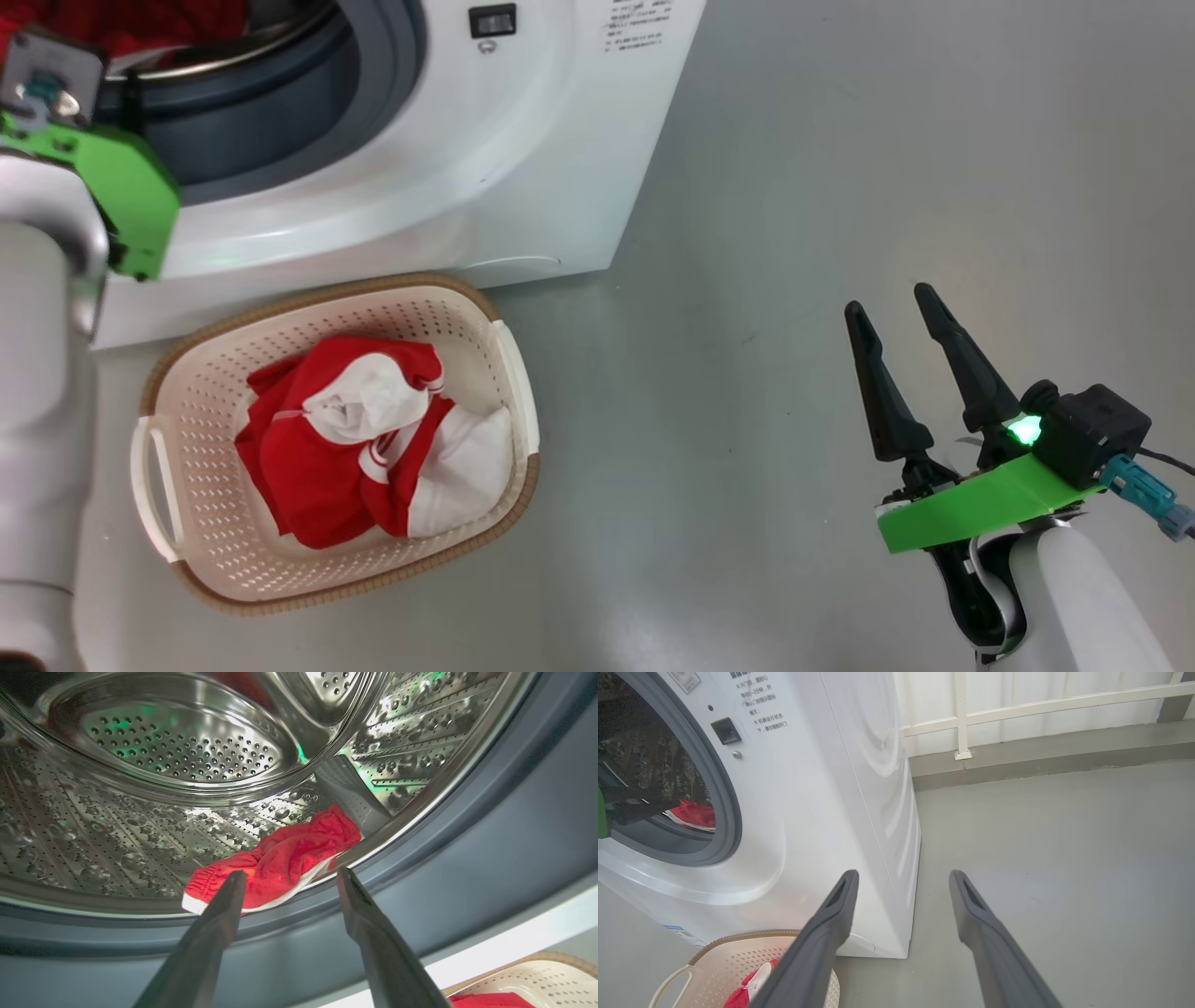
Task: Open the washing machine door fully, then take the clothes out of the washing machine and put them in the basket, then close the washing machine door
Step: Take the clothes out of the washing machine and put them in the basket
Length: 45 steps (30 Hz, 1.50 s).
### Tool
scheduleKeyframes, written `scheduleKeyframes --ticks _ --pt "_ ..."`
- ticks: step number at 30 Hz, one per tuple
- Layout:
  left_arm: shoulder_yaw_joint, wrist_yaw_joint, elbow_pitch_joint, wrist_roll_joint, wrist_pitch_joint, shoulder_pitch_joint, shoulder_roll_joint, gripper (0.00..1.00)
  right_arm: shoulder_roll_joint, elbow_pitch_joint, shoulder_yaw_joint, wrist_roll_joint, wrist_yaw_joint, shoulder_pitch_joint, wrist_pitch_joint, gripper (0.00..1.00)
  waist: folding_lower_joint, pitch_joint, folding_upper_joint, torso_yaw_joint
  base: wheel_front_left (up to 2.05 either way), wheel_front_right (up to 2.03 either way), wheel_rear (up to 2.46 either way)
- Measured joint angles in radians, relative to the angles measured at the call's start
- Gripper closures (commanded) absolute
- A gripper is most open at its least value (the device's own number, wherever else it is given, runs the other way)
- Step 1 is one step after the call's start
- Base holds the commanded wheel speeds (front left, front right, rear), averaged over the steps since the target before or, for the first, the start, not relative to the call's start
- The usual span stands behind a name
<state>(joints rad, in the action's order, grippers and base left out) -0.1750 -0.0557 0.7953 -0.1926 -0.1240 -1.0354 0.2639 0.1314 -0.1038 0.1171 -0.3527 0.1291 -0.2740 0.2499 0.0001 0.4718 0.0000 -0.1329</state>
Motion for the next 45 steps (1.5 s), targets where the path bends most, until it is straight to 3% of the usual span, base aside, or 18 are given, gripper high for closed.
scheduleKeyframes --ticks 8,23,40,41,42,43,45 --pt "-0.032 0.017 0.168 -0.043 -0.017 -0.14 0.046 0.0 -0.008 -0.001 0.015 -0.001 0.0 -0.036 0.0 0.0 0.0 0.024 0.0 -0.026 0.0 0.0 0.0" --pt "-0.08 0.053 0.371 -0.079 -0.032 -0.26 0.099 0.0 -0.029 -0.012 0.061 -0.013 0.0 -0.036 0.0 0.0 0.0 0.049 0.0 -0.09 0.0 0.0 0.0" --pt "-0.098 0.107 0.471 -0.074 -0.024 -0.282 0.12 0.0 -0.032 -0.015 0.071 -0.019 0.0 -0.036 0.0 0.0 0.0 0.057 0.0 -0.137 0.0 0.0 0.0" --pt "-0.098 0.107 0.471 -0.074 -0.024 -0.282 0.12 0.04 -0.032 -0.015 0.071 -0.019 0.0 -0.036 0.0 0.0 0.0 0.057 0.0 -0.137 0.0 0.0 0.0" --pt "-0.099 0.11 0.474 -0.071 -0.025 -0.282 0.121 0.17 -0.032 -0.015 0.071 -0.019 0.0 -0.036 0.0 0.0 0.0 0.057 0.0 -0.139 0.0 0.0 0.0" --pt "-0.099 0.114 0.476 -0.068 -0.025 -0.282 0.122 0.44 -0.032 -0.015 0.072 -0.019 0.0 -0.036 0.0 0.0 0.0 0.057 0.0 -0.14 0.0 0.0 0.0" --pt "-0.101 0.115 0.479 -0.068 -0.026 -0.282 0.126 0.73 -0.032 -0.015 0.072 -0.02 0.0 -0.036 0.0 0.0 0.0 0.057 0.0 -0.143 0.0 0.0 0.0"
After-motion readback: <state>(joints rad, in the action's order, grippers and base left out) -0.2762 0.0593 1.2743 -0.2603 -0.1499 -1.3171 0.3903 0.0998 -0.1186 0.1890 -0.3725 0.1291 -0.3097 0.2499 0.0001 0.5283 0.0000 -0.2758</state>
